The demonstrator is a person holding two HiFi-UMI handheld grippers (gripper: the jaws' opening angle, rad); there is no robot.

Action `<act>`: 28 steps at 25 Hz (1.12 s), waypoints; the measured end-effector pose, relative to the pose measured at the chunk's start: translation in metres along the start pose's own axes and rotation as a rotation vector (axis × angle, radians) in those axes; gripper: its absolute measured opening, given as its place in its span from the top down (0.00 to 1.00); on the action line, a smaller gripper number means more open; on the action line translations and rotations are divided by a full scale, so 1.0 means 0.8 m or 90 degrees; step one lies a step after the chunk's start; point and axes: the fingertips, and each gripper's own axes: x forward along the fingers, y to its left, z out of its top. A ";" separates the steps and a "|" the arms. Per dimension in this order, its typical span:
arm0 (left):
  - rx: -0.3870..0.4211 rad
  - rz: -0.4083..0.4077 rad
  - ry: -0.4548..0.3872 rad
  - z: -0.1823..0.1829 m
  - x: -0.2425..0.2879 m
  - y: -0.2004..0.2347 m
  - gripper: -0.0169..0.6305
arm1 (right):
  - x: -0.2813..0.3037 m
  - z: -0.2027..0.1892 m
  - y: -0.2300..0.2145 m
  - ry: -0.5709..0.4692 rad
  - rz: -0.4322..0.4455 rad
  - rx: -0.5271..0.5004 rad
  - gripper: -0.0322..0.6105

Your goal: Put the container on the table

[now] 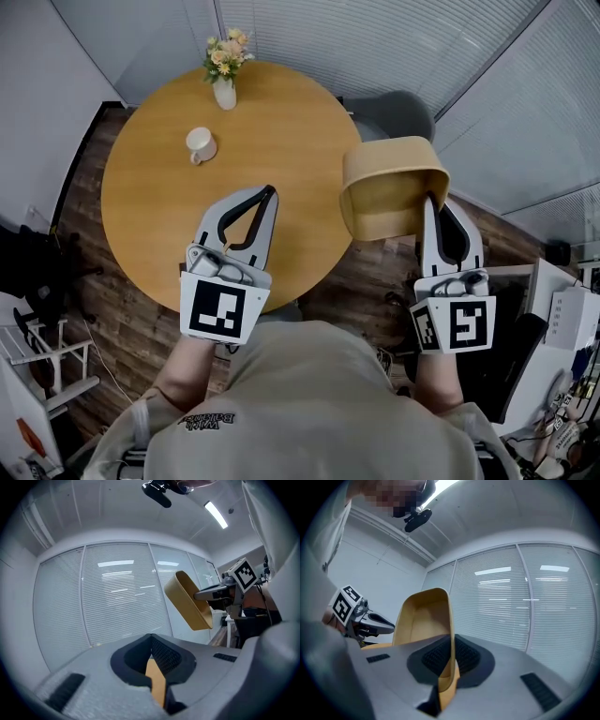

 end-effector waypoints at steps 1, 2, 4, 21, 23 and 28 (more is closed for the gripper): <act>-0.001 0.001 0.001 -0.002 0.001 0.006 0.94 | 0.006 0.000 0.002 0.001 0.000 0.000 0.90; -0.002 0.002 0.001 -0.004 0.002 0.011 0.94 | 0.011 0.000 0.003 0.001 0.000 0.000 0.90; -0.004 0.004 0.003 -0.009 0.004 0.020 0.94 | 0.020 0.000 0.004 0.003 -0.002 0.000 0.90; -0.004 0.030 0.029 -0.011 0.030 0.017 0.94 | 0.043 -0.019 -0.022 0.008 0.025 0.018 0.90; -0.008 0.039 0.030 -0.007 0.033 0.014 0.94 | 0.042 -0.022 -0.026 0.007 0.034 0.023 0.90; -0.002 0.042 0.035 0.000 0.044 0.000 0.94 | 0.039 -0.032 -0.043 0.011 0.039 0.033 0.90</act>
